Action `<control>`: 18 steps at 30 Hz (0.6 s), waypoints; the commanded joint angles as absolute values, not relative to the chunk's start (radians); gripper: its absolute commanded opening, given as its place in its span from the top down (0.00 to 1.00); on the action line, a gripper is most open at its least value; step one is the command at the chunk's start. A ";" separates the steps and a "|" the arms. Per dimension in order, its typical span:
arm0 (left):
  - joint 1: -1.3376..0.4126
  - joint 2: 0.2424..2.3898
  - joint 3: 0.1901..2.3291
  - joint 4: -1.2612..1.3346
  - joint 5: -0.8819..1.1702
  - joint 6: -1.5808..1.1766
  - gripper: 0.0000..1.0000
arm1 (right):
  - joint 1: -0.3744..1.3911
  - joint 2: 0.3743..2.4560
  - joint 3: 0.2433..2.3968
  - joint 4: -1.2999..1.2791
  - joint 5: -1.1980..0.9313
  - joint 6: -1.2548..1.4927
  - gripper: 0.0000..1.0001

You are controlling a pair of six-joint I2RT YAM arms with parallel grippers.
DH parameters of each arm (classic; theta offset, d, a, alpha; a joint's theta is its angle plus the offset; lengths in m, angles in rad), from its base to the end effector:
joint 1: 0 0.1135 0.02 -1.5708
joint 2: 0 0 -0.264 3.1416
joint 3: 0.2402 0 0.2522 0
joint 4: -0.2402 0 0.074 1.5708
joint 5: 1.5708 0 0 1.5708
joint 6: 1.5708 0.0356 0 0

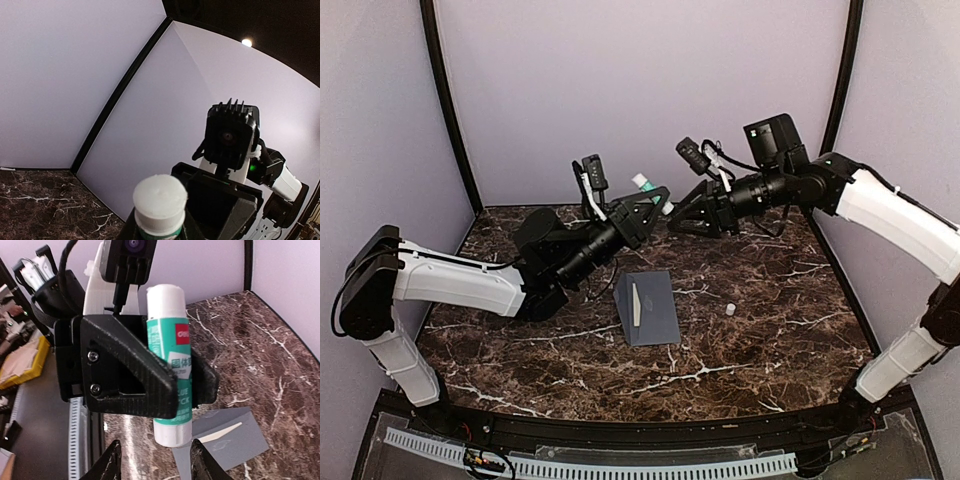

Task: Place the letter into the envelope and seal it

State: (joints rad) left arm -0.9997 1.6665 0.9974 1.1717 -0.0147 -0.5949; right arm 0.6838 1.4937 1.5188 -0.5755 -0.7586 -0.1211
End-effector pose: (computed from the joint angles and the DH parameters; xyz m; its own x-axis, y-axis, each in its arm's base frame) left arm 0.2008 -0.3115 0.3242 -0.2519 -0.6446 -0.7218 0.8369 0.2295 -0.4970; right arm 0.2389 0.2263 0.3906 -0.2922 -0.3512 -0.8895 -0.9553 0.1509 0.2542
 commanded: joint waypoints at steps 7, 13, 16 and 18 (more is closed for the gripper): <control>-0.997 1.643 0.981 1.206 -0.057 -0.599 1.00 | 0.817 1.500 1.589 -0.647 -0.307 -0.327 0.57; -0.997 1.644 0.983 1.203 -0.054 -0.603 1.00 | 0.851 1.525 1.617 -0.638 -0.256 -0.330 0.60; -0.997 1.646 0.983 1.203 -0.052 -0.605 1.00 | 0.854 1.531 1.637 -0.639 -0.243 -0.329 0.64; -0.997 1.645 0.983 1.202 -0.052 -0.605 1.00 | 0.856 1.531 1.646 -0.637 -0.238 -0.329 0.67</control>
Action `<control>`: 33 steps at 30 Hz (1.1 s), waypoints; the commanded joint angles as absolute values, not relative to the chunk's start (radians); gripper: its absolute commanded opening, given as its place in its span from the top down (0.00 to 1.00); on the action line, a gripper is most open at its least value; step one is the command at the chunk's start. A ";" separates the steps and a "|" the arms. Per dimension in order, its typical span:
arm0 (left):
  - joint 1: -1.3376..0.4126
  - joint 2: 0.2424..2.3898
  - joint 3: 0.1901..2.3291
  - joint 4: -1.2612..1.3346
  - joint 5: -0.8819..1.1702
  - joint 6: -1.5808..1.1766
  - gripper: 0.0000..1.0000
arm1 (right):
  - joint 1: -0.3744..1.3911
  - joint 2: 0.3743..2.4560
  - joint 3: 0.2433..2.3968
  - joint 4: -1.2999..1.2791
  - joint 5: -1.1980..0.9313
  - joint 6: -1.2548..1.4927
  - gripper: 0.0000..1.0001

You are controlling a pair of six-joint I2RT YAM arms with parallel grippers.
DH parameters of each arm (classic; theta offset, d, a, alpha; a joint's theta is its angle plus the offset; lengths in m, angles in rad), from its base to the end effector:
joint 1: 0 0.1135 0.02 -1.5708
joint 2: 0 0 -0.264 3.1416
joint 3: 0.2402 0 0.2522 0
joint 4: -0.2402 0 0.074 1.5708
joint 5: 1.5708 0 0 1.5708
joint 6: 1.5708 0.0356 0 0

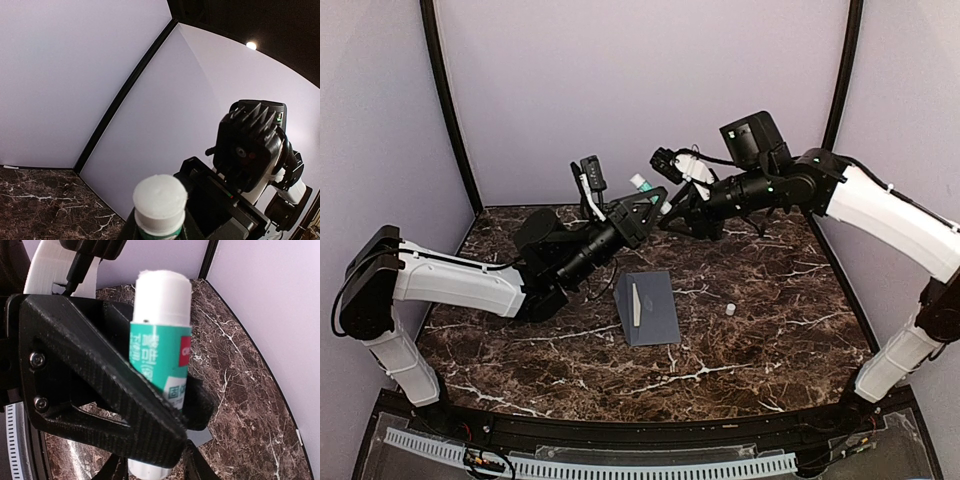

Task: Place the letter into the envelope and seal it

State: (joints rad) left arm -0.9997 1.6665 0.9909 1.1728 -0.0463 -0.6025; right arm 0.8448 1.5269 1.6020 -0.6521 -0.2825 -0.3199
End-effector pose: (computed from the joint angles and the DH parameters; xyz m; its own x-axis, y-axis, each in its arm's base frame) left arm 0.2015 -0.3106 0.3222 -0.2514 -0.6560 -0.7117 0.8204 0.2457 -0.5163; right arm 0.2175 0.2600 0.3964 -0.0692 -0.5328 -0.8434 -0.9429 0.3111 -0.1192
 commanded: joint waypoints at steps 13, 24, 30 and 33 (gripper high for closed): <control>-0.997 1.654 0.986 1.195 -0.052 -0.607 1.00 | 0.859 1.535 1.663 -0.645 -0.274 -0.323 0.75; -0.998 1.650 0.980 1.195 -0.059 -0.605 1.00 | 0.860 1.558 1.678 -0.654 -0.302 -0.301 0.81; -0.997 1.653 0.974 1.197 -0.059 -0.598 1.00 | 0.848 1.567 1.700 -0.677 -0.415 -0.274 0.94; -0.997 1.658 0.971 1.203 -0.046 -0.592 1.00 | 0.801 1.581 1.732 -0.722 -0.772 -0.257 0.94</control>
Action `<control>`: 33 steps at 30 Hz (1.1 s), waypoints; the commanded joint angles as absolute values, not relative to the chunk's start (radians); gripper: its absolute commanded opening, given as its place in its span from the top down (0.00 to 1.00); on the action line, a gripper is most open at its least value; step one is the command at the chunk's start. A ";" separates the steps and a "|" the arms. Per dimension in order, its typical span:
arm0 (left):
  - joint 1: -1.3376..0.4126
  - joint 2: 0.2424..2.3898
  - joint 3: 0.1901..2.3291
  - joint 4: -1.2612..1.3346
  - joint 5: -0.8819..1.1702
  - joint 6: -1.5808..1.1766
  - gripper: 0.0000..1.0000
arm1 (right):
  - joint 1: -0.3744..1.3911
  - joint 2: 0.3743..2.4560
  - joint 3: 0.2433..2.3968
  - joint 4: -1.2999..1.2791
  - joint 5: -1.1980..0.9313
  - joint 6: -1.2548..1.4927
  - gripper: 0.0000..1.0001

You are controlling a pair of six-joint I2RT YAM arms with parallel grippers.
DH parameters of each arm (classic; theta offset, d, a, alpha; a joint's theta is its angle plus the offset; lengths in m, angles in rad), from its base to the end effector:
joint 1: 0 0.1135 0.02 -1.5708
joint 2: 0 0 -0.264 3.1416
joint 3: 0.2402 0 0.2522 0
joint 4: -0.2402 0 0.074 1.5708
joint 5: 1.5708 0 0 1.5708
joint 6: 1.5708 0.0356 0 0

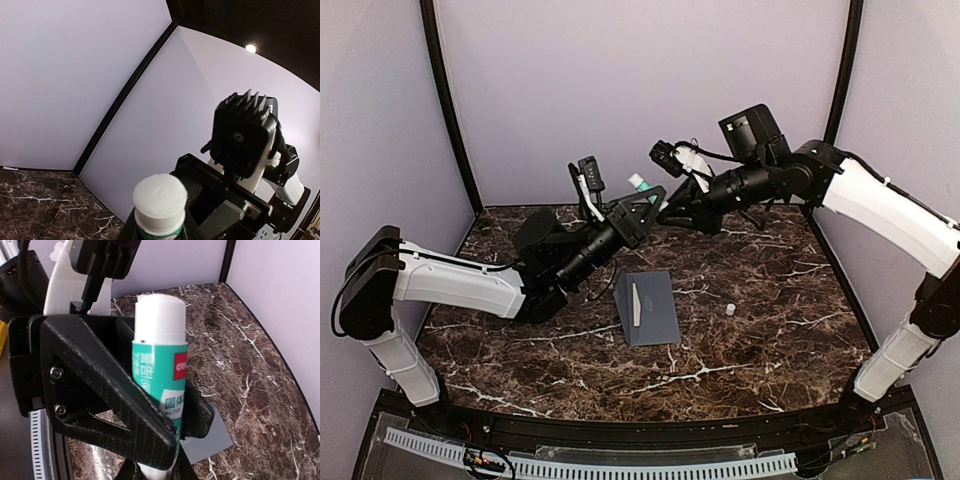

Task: Place the letter into the envelope and seal it

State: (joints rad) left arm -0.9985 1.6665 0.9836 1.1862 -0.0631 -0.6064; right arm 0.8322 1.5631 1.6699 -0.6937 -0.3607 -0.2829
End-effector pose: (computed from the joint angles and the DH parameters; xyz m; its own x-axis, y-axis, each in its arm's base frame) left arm 0.2018 -0.3090 0.3211 -0.2465 -0.6677 -0.7025 0.8137 0.2512 -0.5242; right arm 0.2226 0.2632 0.4038 -0.1097 -0.5084 -0.8541 -0.9584 0.2819 -0.0448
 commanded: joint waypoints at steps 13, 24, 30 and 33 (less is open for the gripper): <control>-0.998 1.673 0.990 1.229 0.071 -0.578 1.00 | 0.624 1.654 1.350 0.630 -1.673 1.080 0.83; -0.997 1.635 0.970 1.217 -0.028 -0.563 1.00 | 0.567 1.540 1.518 -0.605 -0.982 -0.093 0.57; -0.997 1.643 0.972 1.215 -0.060 -0.582 1.00 | 0.668 1.467 1.483 -0.611 -0.524 -0.242 0.54; -0.997 1.650 0.974 1.217 -0.064 -0.595 1.00 | 0.716 1.461 1.500 -0.617 -0.453 -0.274 0.54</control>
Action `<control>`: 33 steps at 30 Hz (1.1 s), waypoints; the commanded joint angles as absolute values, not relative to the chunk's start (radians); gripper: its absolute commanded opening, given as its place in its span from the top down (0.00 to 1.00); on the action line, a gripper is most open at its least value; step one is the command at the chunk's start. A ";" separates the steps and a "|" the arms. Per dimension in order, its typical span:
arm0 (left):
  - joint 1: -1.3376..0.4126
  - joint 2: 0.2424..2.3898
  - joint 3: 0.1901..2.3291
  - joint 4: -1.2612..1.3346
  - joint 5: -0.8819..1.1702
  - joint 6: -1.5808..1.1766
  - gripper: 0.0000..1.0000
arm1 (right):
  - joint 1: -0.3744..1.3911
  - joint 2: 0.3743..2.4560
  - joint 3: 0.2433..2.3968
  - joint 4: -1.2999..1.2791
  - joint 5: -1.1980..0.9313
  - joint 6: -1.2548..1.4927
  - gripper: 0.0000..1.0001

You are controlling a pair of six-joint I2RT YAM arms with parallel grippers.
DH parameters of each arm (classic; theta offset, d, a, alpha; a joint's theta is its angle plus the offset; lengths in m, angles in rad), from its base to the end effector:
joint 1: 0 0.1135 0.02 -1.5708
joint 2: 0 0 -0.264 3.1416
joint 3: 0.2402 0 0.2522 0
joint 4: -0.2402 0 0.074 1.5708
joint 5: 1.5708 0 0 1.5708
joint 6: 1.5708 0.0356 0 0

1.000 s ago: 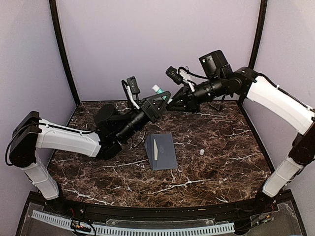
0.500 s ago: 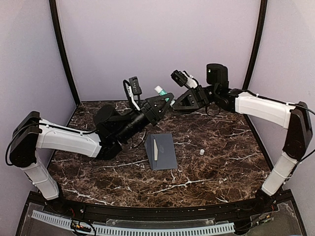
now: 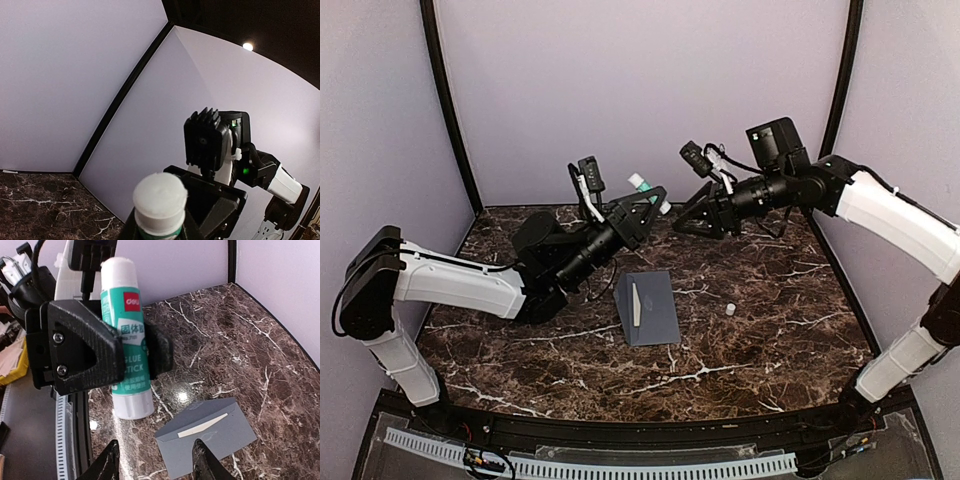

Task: Place the letter into the envelope and seal it

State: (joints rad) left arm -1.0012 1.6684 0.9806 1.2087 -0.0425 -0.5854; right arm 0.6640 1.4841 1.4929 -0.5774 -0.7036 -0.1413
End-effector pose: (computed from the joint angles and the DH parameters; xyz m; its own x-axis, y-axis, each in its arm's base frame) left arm 0.1998 -0.3092 0.3216 -0.2302 -0.6642 -0.7113 0.8330 0.2434 -0.4969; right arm 0.2432 0.2195 0.3842 -0.2932 -0.3658 -0.8833 -0.9500 0.2152 0.2262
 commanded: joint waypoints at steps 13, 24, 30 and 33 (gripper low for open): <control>-0.997 1.650 0.975 1.212 -0.067 -0.620 1.00 | 0.824 1.528 1.634 -0.639 -0.313 -0.297 0.52; -0.997 1.659 0.972 1.216 -0.061 -0.629 1.00 | 0.831 1.540 1.661 -0.644 -0.315 -0.308 0.60; -0.997 1.670 0.980 1.213 -0.046 -0.634 1.00 | 0.831 1.553 1.678 -0.650 -0.328 -0.302 0.67; -0.998 1.671 0.979 1.210 -0.048 -0.632 1.00 | 0.831 1.561 1.691 -0.655 -0.340 -0.296 0.69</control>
State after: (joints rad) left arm -0.9974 1.6703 0.9806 1.1995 -0.0643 -0.6315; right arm 0.8253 1.5467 1.6447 -0.6598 -0.3237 -0.3054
